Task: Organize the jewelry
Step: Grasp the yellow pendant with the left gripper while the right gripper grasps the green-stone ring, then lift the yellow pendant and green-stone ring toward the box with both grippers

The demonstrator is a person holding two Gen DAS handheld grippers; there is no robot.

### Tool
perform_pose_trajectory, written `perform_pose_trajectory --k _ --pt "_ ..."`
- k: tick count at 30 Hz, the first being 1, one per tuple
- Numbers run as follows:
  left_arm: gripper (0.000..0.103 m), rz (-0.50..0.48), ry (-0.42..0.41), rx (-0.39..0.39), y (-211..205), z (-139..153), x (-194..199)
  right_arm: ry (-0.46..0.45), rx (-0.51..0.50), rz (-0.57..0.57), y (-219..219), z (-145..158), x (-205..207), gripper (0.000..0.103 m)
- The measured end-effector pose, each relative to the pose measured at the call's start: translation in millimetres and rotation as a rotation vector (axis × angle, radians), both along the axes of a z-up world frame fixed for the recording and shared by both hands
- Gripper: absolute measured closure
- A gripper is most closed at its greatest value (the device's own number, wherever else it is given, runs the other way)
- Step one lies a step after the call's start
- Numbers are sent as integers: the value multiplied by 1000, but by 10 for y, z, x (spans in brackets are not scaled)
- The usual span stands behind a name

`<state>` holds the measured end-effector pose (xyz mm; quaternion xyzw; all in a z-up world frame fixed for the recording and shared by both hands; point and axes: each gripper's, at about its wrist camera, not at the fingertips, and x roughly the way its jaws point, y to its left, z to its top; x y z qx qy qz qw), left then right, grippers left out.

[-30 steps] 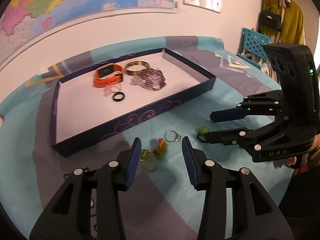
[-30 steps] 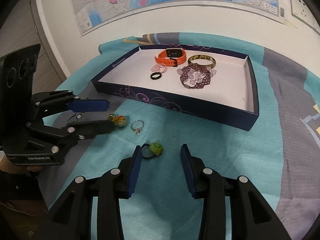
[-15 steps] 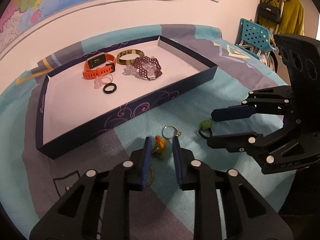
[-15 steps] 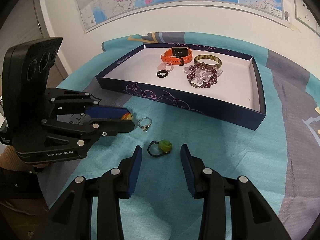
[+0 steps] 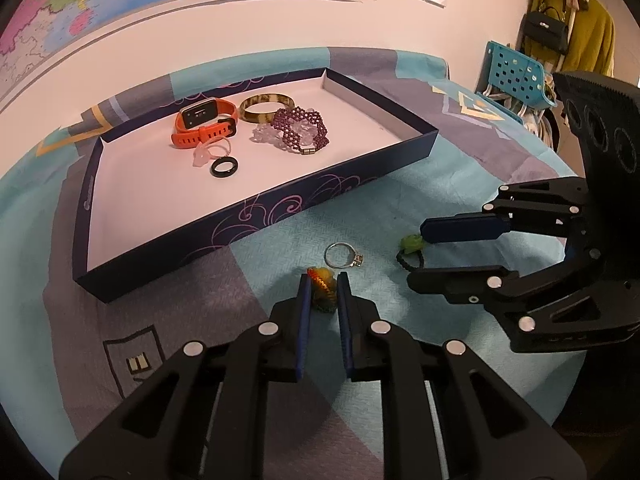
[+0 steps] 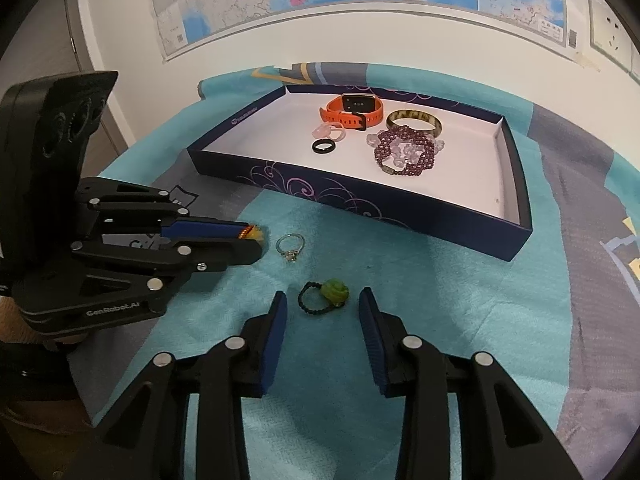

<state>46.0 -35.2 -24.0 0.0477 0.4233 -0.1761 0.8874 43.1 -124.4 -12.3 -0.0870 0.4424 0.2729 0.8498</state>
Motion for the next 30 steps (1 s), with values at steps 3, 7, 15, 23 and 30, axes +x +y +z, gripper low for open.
perform_pose_trajectory --k 3,7,15,23,30 --pt "90 6 -7 -12 10 11 -21 -2 -4 -14 -13 -6 16 81" --pt "90 19 -11 -26 39 23 -35 5 9 -26 -47 -11 37 93" --pt "91 31 -15 -47 67 36 -50 6 37 -37 -97 6 44 94" --pt "91 45 -11 -67 108 31 -41 20 59 -77 -152 5 72 65" --pt "91 48 -8 -73 115 29 -39 -1 8 -59 23 -23 104 63"
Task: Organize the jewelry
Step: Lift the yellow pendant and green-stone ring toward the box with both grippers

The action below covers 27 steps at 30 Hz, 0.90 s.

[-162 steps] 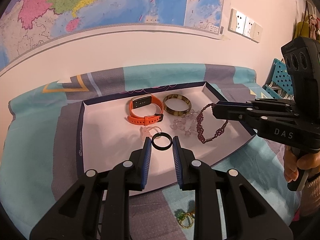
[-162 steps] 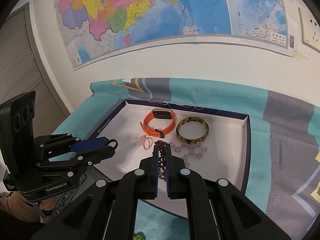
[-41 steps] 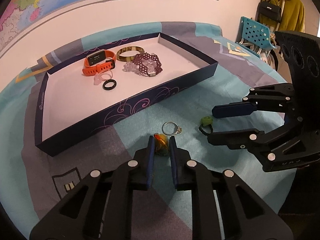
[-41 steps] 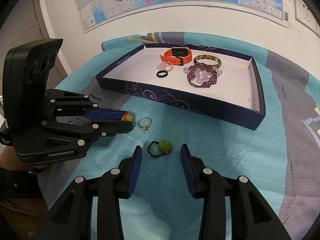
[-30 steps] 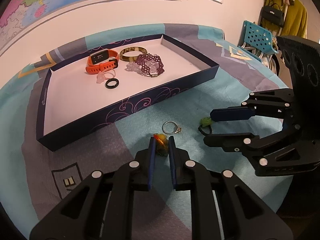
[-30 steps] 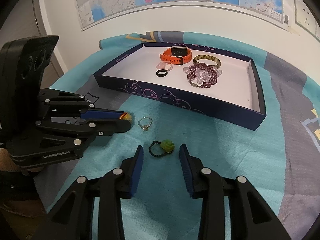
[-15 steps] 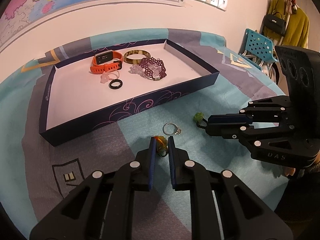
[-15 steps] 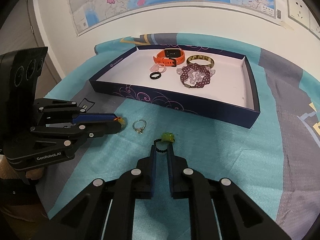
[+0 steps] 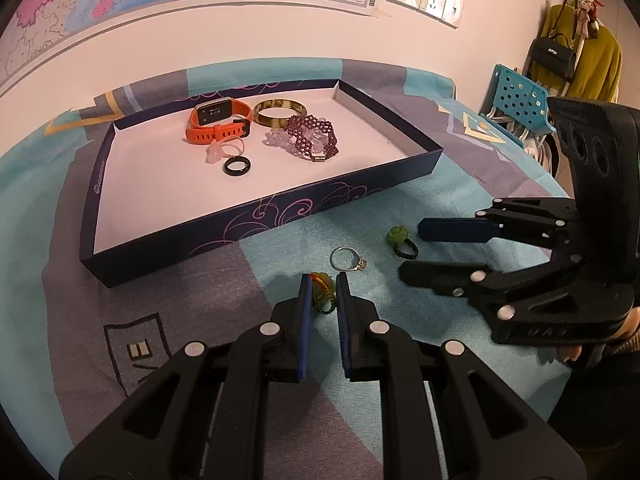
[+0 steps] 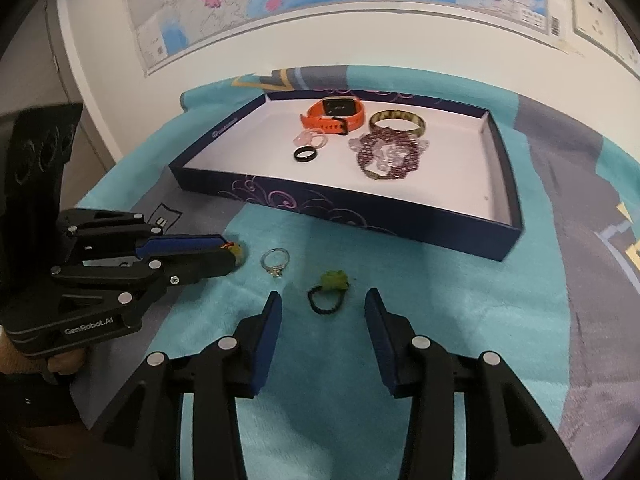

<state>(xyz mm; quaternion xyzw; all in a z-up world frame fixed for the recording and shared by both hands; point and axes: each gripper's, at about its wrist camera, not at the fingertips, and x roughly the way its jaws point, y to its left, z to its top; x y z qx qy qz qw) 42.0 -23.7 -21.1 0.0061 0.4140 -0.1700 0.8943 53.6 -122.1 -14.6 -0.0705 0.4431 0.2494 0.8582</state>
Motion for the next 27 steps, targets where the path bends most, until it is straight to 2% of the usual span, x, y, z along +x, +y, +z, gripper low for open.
perform_pose_trajectory --k 7,27 --pt "91 4 4 -4 4 -3 8 -9 -30 -13 38 -8 89 83" --pt "91 26 -19 21 -26 58 -51 -43 35 -12 -94 129 -19 85"
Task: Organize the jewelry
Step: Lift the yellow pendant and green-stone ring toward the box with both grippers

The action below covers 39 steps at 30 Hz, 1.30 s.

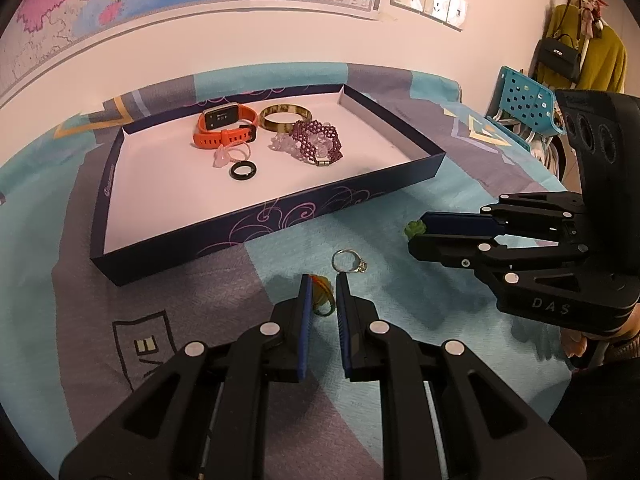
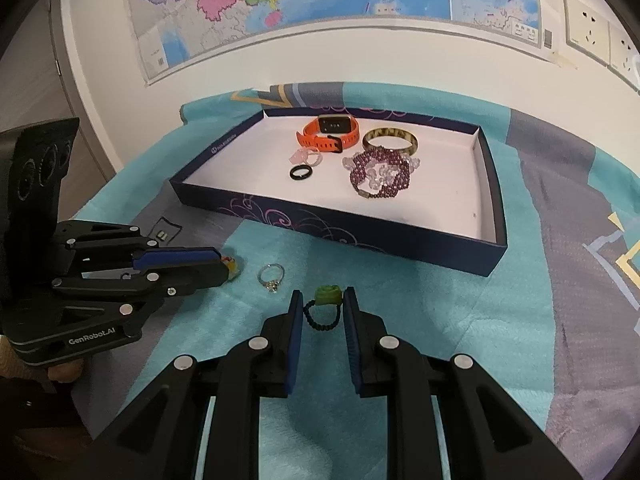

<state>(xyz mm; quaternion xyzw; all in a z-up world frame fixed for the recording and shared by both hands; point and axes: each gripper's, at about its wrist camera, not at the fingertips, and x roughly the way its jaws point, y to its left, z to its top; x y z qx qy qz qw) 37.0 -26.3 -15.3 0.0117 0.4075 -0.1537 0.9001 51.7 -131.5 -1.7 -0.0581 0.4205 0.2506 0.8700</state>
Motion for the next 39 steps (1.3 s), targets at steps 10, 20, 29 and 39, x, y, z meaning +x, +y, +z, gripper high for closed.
perform_pose_trajectory --k 10,20,29,39 --pt "91 26 -46 -27 80 186 -47 -32 33 3 -43 150 17 85" --pt "91 39 -72 -37 116 290 -41 -59 39 9 -37 230 58 85" --pt "74 -55 -36 1 -33 147 -84 -46 35 16 -38 203 66 84" --pt "74 -48 32 38 -103 -49 47 -27 37 29 -31 154 59 84"
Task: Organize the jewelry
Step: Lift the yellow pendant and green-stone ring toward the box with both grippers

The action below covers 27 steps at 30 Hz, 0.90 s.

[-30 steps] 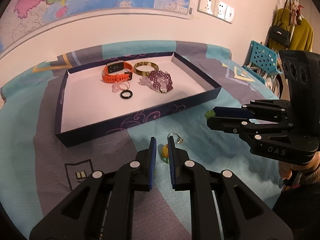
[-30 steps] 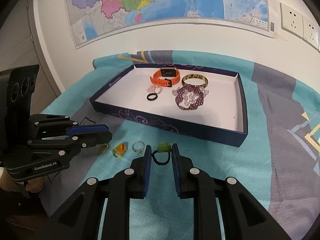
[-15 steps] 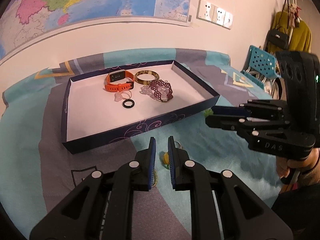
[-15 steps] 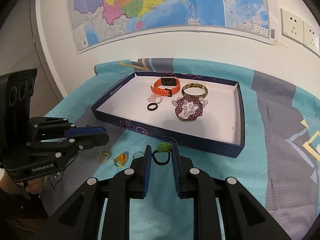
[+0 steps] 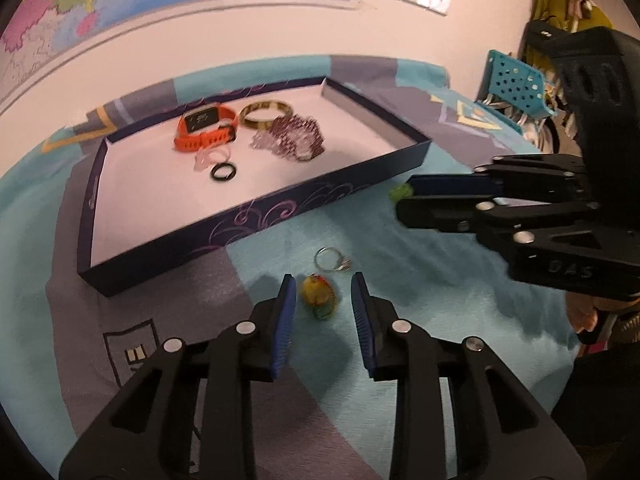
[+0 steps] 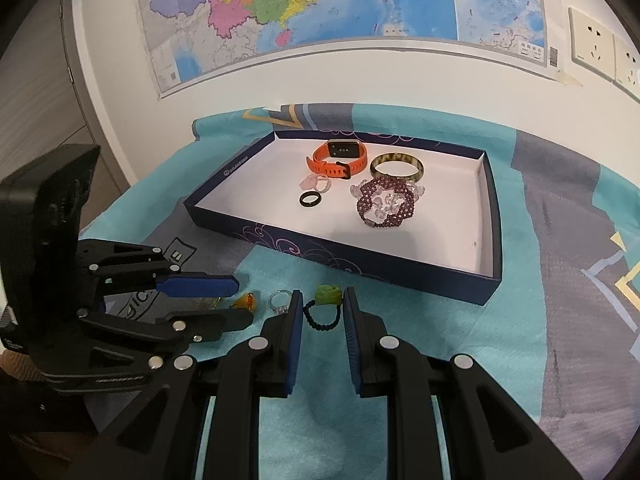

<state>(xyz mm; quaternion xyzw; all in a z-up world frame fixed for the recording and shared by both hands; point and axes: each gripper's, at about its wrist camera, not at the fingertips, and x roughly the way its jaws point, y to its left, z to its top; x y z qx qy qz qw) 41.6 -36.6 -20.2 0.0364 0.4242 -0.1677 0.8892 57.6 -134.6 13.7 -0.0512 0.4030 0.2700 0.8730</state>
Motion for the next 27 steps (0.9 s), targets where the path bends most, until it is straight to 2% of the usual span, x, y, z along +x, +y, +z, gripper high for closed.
perform_pose_trajectory --k 5,15,27 --pt "85 0 19 -10 16 -57 32 4 -2 2 8 -21 12 84" --pt "85 17 -1 -15 25 -18 6 2 0 0 4 -17 16 84" --pt "85 54 -77 -43 135 270 -39 -29 2 0 13 72 83 84"
